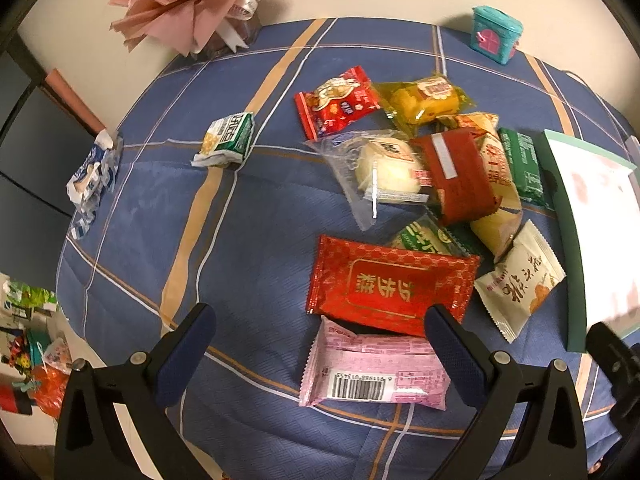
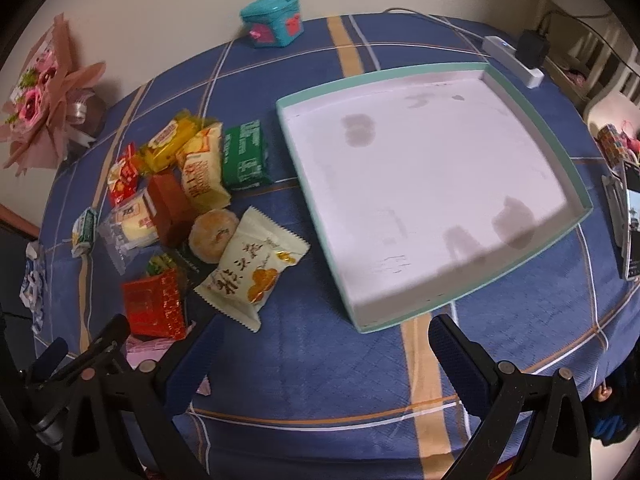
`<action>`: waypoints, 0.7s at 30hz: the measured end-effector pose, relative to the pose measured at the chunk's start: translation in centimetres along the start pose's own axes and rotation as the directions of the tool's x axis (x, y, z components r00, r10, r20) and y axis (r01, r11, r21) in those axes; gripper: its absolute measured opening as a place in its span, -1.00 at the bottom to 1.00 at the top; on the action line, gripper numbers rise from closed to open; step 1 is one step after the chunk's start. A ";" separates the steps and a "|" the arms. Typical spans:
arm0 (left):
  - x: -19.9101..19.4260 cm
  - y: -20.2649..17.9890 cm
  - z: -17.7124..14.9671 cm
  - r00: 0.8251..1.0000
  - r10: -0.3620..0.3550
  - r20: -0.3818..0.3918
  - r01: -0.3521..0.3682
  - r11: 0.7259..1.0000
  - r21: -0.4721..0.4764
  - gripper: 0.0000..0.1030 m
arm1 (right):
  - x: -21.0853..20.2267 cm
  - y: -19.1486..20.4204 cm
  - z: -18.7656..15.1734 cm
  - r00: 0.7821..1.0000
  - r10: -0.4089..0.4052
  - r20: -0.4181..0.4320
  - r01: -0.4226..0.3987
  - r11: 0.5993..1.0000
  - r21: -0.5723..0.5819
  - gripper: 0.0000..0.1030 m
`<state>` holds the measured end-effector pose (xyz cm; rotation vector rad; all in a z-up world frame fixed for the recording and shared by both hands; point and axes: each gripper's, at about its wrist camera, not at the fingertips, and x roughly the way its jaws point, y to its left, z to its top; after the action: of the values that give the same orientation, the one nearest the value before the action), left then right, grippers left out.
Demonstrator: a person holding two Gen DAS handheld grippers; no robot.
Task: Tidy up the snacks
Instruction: 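Move left tool to pink barcode cake pack while right tool moves to cream pastry bag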
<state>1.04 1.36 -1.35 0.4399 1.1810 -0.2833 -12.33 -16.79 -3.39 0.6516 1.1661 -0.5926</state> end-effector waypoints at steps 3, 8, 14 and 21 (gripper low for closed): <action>0.4 0.7 0.0 1.000 -0.014 -0.022 0.013 0.999 -0.032 1.00 | 0.7 1.3 0.1 1.000 0.010 -0.020 -0.011 0.999 -0.032 1.00; 1.1 1.9 -0.2 1.000 -0.011 0.007 0.011 0.998 -0.065 1.00 | 2.2 3.5 -0.1 0.997 0.026 -0.069 -0.031 0.997 -0.069 1.00; 2.7 2.6 -0.6 0.999 -0.051 0.019 0.052 0.994 -0.092 1.00 | 2.5 4.1 -0.6 0.997 0.026 -0.079 -0.031 0.998 -0.058 1.00; 3.7 0.0 -1.8 0.987 -0.158 -0.038 0.158 0.987 0.009 1.00 | -0.4 2.6 -1.3 0.999 0.044 0.015 -0.044 0.999 -0.024 1.00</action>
<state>0.85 2.32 -5.35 0.3638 1.2537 -0.4209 -11.45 -14.05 -2.91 0.6498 1.1403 -0.5449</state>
